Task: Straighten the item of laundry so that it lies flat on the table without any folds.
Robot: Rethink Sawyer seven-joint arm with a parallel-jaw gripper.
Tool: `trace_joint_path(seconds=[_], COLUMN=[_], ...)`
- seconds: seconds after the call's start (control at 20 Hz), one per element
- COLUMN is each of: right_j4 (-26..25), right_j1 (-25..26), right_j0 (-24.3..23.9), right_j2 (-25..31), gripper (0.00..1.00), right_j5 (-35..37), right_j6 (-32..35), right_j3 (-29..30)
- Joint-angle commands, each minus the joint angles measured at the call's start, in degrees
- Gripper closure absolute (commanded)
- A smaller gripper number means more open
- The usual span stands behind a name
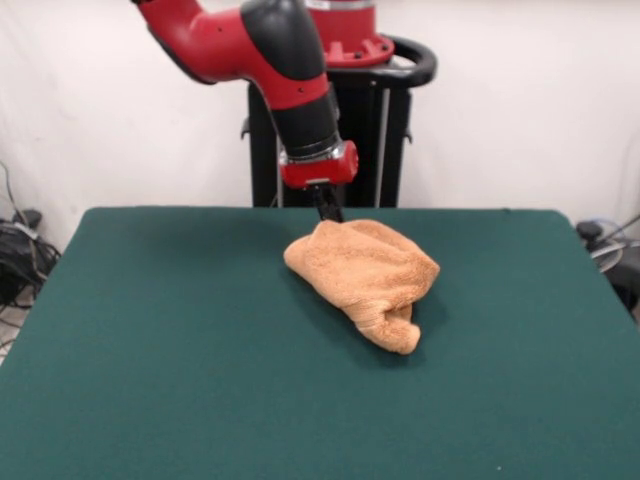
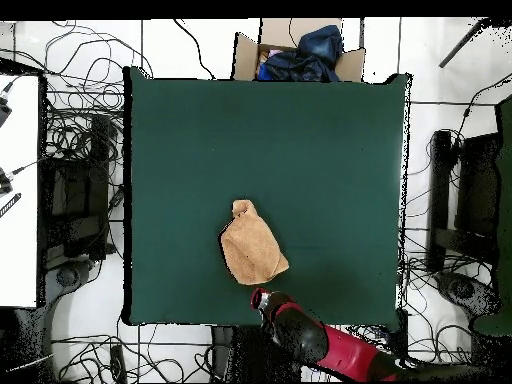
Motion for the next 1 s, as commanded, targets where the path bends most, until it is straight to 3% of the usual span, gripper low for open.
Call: trace_joint_path(seconds=[0.05,0.7,1.0], right_j4=[2.43,2.48,3.83], right_j1=[1.58,-1.16,-4.49], right_j0=[1.28,2.44,5.3], right_j2=[2.47,2.26,1.56], gripper=[1.0,1.0,1.0], right_j5=[0.68,-1.77,2.56], right_j6=[11.0,11.95,10.71], right_j3=[-5.33,-4.34,-4.55])
